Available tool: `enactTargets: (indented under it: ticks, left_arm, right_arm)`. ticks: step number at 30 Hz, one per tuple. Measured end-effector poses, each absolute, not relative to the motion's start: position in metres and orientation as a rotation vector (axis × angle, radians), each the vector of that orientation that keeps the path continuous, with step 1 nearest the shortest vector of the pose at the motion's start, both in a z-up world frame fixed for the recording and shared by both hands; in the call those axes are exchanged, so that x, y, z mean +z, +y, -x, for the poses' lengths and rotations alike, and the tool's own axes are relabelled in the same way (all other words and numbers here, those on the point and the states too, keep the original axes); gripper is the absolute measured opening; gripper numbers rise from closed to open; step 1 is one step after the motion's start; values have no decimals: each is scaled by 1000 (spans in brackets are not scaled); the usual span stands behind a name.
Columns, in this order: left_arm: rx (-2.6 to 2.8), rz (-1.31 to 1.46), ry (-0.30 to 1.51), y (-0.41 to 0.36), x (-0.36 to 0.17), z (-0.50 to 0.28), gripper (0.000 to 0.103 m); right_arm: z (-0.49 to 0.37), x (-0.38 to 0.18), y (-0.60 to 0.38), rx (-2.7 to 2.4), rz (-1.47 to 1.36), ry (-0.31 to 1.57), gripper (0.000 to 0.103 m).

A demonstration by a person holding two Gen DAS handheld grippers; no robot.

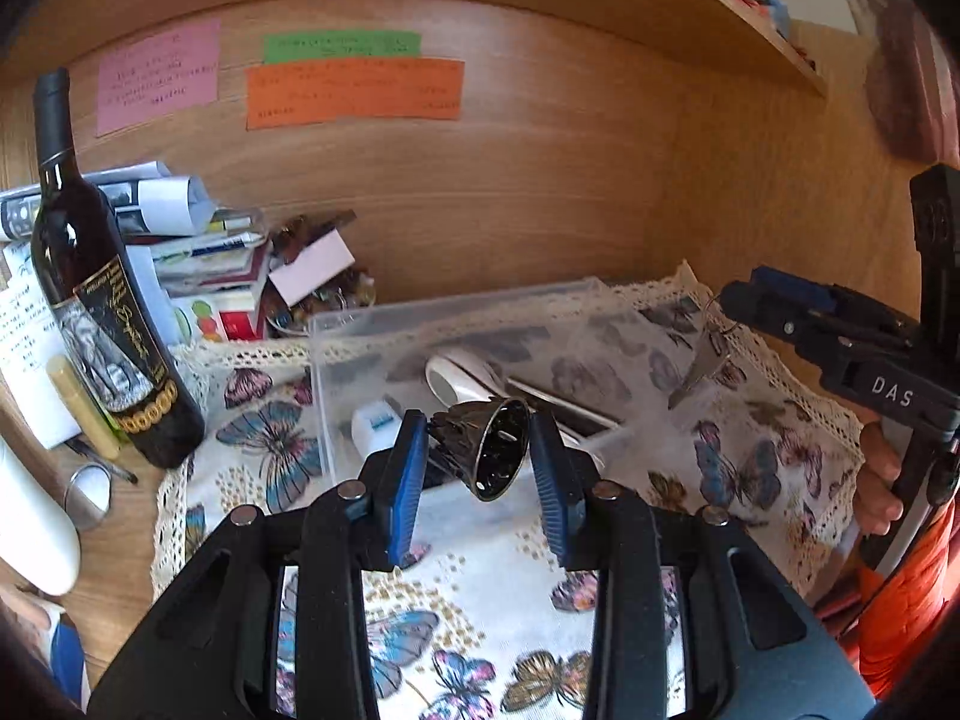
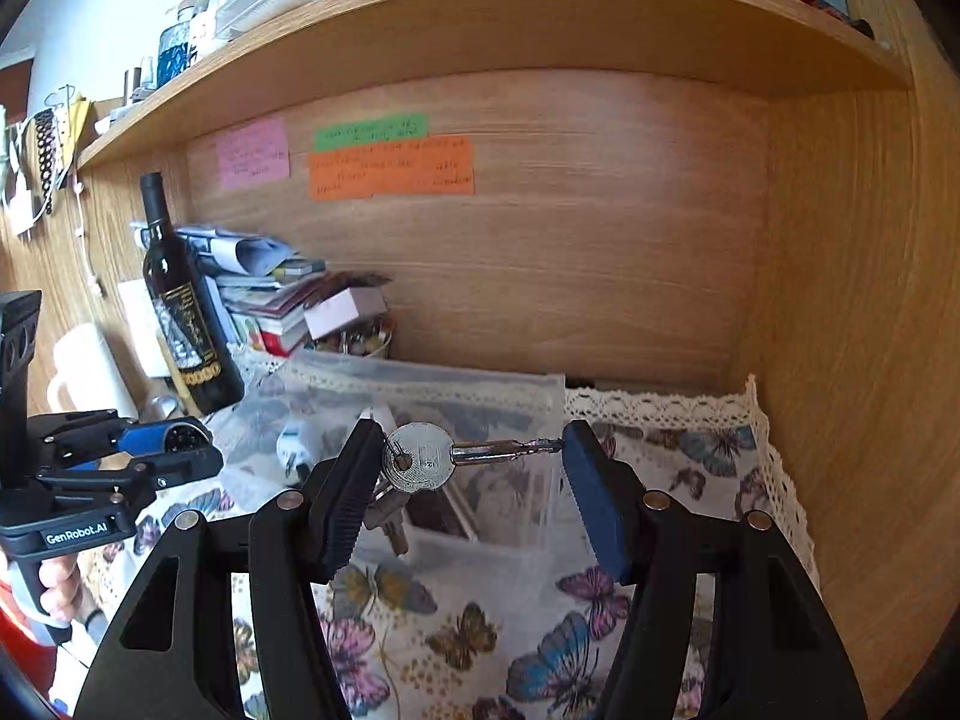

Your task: Organize rigid objects

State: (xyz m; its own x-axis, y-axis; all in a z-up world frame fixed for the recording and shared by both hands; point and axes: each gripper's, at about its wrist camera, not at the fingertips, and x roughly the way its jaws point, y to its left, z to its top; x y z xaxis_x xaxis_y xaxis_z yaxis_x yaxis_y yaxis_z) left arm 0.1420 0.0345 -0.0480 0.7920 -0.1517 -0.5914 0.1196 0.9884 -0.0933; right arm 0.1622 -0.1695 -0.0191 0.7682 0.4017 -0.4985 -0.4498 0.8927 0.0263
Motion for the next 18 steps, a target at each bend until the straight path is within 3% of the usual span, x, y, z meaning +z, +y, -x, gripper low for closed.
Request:
enactTargets:
  ticks: [18]
  left_arm:
    - [-140, 77, 812, 40, -97, -206, 36]
  right_arm:
    - [-229, -91, -122, 511, 161, 759, 59]
